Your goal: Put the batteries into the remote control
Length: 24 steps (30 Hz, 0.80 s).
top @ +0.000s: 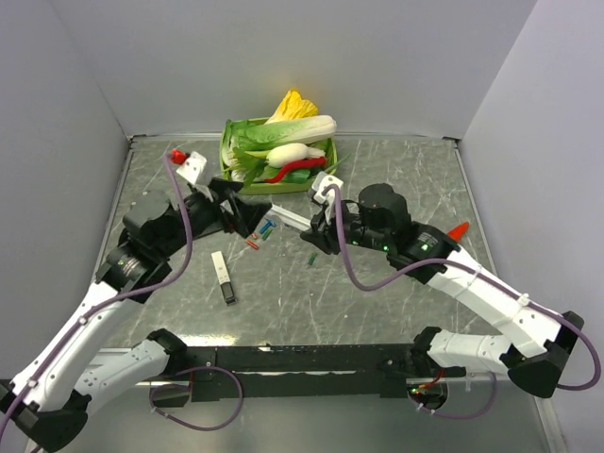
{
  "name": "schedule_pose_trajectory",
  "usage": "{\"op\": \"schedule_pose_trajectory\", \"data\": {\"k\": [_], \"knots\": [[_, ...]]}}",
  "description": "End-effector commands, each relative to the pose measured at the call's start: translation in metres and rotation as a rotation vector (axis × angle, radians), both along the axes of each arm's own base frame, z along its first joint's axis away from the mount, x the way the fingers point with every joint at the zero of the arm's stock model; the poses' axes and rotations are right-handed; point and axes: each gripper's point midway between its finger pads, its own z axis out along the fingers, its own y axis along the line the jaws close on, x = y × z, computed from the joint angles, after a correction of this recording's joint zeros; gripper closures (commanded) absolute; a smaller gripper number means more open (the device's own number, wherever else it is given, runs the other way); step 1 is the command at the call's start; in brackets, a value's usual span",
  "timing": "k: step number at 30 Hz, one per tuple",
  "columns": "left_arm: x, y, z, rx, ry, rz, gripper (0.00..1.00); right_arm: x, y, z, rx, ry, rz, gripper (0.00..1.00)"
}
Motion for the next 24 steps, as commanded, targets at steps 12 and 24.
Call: {"op": "schedule_pose_trajectory", "data": {"k": [12,24], "knots": [[-0.072,-0.025,-0.008,0.487,-0.593,-0.584,0.01,-0.045,-0.042,0.031,-0.248,-0.106,0.244,1.00],[-0.065,-0.057,-0.033,0.489,-0.494,-0.712,0.08,-0.045,-0.041,0.041,-0.303,-0.136,0.304,1.00]]}}
